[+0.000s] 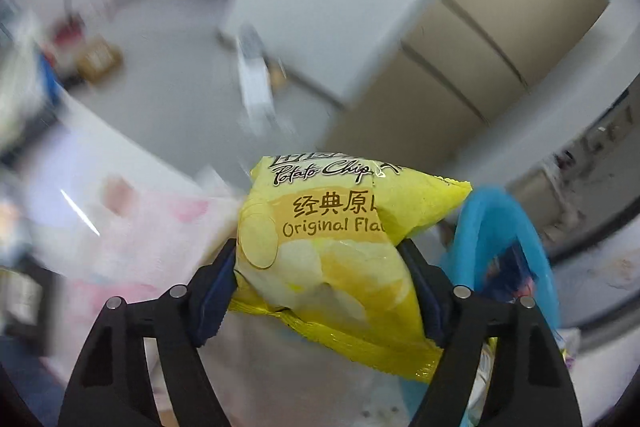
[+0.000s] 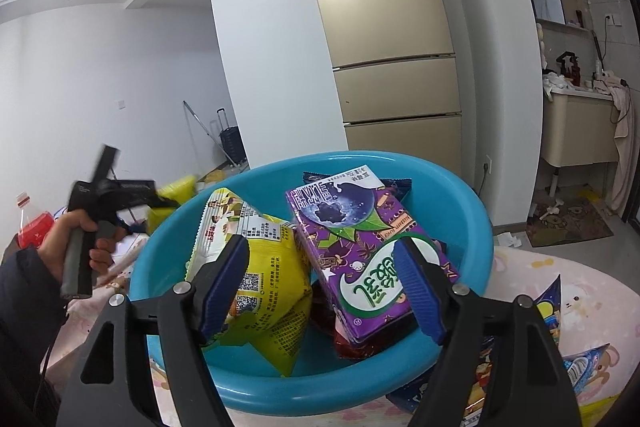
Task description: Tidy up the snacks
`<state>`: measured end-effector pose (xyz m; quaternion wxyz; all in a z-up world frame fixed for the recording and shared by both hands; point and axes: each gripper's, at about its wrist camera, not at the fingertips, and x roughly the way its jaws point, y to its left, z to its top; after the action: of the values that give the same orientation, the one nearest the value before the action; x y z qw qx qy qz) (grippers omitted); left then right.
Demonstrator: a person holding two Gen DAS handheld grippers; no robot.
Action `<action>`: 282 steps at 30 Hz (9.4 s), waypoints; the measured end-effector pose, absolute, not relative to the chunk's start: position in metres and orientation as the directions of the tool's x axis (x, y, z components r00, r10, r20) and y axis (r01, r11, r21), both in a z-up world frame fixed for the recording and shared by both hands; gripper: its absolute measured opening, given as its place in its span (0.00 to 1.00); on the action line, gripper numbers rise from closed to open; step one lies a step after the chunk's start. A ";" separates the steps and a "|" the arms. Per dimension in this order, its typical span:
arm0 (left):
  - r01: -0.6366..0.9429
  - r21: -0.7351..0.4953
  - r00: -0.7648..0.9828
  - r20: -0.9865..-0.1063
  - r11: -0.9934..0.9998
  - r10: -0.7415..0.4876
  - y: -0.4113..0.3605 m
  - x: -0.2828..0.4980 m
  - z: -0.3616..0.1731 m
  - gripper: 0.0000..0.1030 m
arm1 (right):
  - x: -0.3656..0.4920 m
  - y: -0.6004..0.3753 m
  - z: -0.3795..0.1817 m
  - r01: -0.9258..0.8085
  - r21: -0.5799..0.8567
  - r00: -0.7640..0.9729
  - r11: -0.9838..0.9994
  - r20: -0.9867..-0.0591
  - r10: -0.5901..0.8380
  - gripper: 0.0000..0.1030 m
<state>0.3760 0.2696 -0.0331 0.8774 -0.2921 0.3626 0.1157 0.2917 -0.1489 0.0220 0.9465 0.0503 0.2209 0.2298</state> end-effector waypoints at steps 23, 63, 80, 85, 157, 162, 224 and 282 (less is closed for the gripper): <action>0.090 -0.406 0.882 -0.393 0.910 -0.262 0.126 0.308 0.093 1.00 | 0.290 -0.161 0.027 -0.411 0.254 0.804 0.875 -0.351 0.480 0.83; 0.331 -0.071 0.644 -0.712 0.941 -0.280 -0.052 0.175 -0.066 1.00 | 0.141 -0.253 0.010 -0.406 0.122 0.816 0.906 -0.398 0.419 1.00; 0.397 -0.112 0.483 -0.818 0.911 -0.311 -0.068 0.183 -0.093 0.80 | 0.148 -0.258 0.006 -0.363 0.140 0.810 0.921 -0.441 0.386 1.00; 0.435 -0.114 0.496 -0.798 0.893 -0.343 -0.072 0.174 -0.086 0.62 | 0.147 -0.282 0.015 -0.298 0.147 0.856 0.943 -0.396 0.332 1.00; -0.164 -0.317 0.865 -0.502 0.934 -0.018 0.065 0.255 0.008 0.43 | 0.169 -0.353 0.001 0.002 0.162 0.891 0.987 -0.448 0.071 0.74; -0.135 -0.402 0.897 -0.438 0.906 -0.061 0.081 0.245 0.012 1.00 | 0.176 -0.348 -0.008 0.000 0.147 0.869 0.989 -0.489 0.073 0.75; -0.022 -0.308 0.848 -0.510 0.951 -0.145 0.055 0.209 0.084 1.00 | 0.310 -0.160 0.116 -0.399 0.407 0.750 0.822 -0.371 0.548 1.00; 0.438 -0.130 0.581 -0.714 0.890 -0.391 -0.118 0.131 -0.032 1.00 | 0.131 -0.301 0.012 -0.062 0.040 0.933 0.997 -0.351 0.072 1.00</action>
<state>0.1308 -0.1184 -0.0325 0.8886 0.0299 0.3939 -0.2331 0.1311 -0.3008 0.0118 0.9831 0.0141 0.1792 0.0340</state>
